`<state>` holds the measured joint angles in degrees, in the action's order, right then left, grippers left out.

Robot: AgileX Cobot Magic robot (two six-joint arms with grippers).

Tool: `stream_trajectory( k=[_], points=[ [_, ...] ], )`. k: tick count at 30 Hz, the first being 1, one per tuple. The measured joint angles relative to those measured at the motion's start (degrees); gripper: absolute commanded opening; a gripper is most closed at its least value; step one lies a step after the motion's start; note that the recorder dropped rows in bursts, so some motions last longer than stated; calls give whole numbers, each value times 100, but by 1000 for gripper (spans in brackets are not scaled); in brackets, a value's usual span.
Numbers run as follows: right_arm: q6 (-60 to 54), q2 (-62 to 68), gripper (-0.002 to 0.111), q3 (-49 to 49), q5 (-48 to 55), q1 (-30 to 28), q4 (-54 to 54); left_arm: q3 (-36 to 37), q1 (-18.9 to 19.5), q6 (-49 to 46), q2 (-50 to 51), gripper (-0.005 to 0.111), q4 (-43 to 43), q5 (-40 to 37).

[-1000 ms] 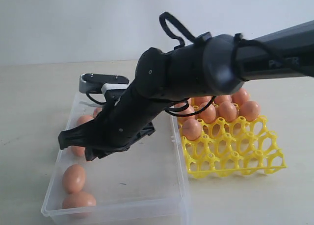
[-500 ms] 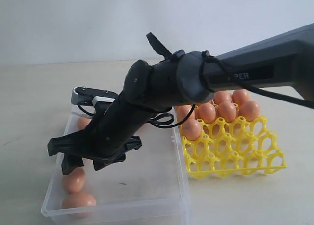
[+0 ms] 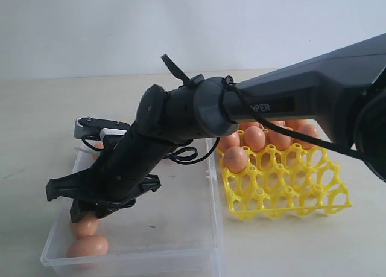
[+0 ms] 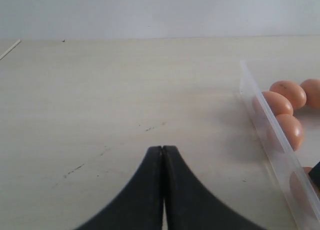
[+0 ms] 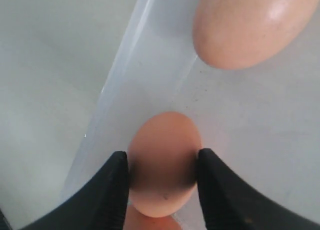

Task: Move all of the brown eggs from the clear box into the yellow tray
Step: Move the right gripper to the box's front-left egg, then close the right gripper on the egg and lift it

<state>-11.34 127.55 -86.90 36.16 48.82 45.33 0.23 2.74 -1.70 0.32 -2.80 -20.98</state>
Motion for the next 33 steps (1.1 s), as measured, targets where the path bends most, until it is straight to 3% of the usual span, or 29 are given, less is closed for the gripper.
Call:
stream_trajectory(
  k=[8,11,15,19,33],
  points=[
    [0,-22,2,0,21,0,-130,0,0,0,0,0,0,0],
    [0,-41,15,0,112,0,-183,0,0,0,0,0,0,0],
    [-52,-68,42,-11,231,-10,-183,0,0,0,0,0,0,0],
    [-72,-49,58,-11,263,-10,-233,0,0,0,0,0,0,0],
    [-111,31,64,-11,-64,-10,-328,0,0,0,0,0,0,0]
  ],
)
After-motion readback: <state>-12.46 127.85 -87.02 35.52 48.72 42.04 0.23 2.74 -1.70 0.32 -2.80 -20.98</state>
